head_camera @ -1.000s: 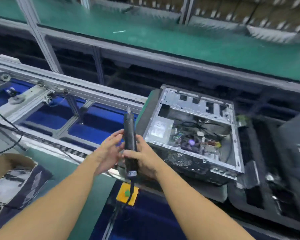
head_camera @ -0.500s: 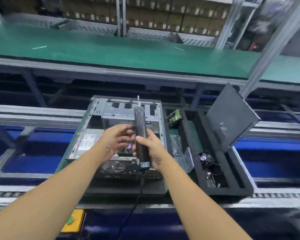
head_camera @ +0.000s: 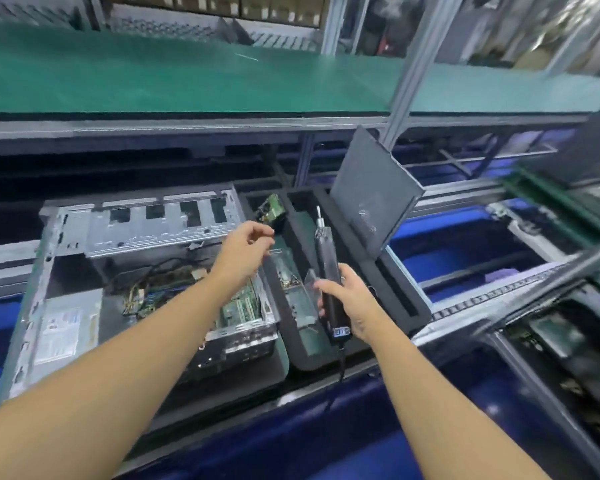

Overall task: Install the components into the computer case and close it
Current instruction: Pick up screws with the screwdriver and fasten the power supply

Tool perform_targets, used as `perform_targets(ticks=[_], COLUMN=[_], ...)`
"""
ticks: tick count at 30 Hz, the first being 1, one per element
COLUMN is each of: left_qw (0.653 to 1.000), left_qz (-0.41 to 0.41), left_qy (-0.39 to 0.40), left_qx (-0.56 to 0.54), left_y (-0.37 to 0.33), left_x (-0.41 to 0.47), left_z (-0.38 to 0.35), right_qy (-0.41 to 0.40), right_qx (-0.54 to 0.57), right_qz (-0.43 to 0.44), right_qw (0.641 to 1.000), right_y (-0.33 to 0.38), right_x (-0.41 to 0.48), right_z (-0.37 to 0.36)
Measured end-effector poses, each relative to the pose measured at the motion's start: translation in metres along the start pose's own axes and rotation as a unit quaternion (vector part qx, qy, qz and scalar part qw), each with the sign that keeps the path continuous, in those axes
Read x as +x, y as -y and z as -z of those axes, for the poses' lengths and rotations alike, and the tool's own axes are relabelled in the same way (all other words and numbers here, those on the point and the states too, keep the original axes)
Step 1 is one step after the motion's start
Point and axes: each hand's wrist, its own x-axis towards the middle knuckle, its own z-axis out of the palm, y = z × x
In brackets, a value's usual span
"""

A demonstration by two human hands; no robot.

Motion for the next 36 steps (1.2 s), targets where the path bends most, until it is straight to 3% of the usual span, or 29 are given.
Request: perform_targets(ticks=[7, 11, 16, 19, 22, 26, 30, 32, 36], left_qw=[0.995, 0.985, 0.936, 0.914, 0.858, 0.806, 0.8, 0.753, 0.615], left_qz=[0.077, 0.113, 0.202, 0.208, 0.195, 0.236, 0.208, 0.161, 0.087], left_qy=[0.058, 0.095, 0.122, 0.094, 0.131, 0.184, 0.166, 0.179, 0.238], left_qx=[-0.033, 0.09, 0.262, 0.336, 0.456, 0.51, 0.539, 0.612, 0.747], left_y=[0.0, 0.01, 0.046, 0.06, 0.077, 0.105, 0.123, 0.127, 0.14], left_x=[0.037, 0.064, 0.093, 0.112, 0.114, 0.114, 0.121, 0.125, 0.121], left_z=[-0.081, -0.114, -0.132, -0.139, -0.148, -0.158, -0.163, -0.166, -0.171], right_qy=[-0.01, 0.02, 0.079, 0.125, 0.161, 0.172, 0.169, 0.168, 0.17], right_qx=[0.018, 0.033, 0.013, 0.042, 0.048, 0.067, 0.062, 0.061, 0.058], right_qz=[-0.031, -0.036, -0.04, -0.069, -0.091, -0.103, -0.102, -0.099, -0.098], right_qw=[0.999, 0.999, 0.996, 0.989, 0.982, 0.978, 0.978, 0.979, 0.979], right_y=[-0.027, -0.03, -0.04, -0.044, -0.051, -0.06, -0.07, -0.075, -0.08], right_x=[0.008, 0.039, 0.081, 0.1, 0.114, 0.126, 0.135, 0.138, 0.142], right_z=[0.053, 0.071, 0.087, 0.094, 0.098, 0.107, 0.112, 0.113, 0.115])
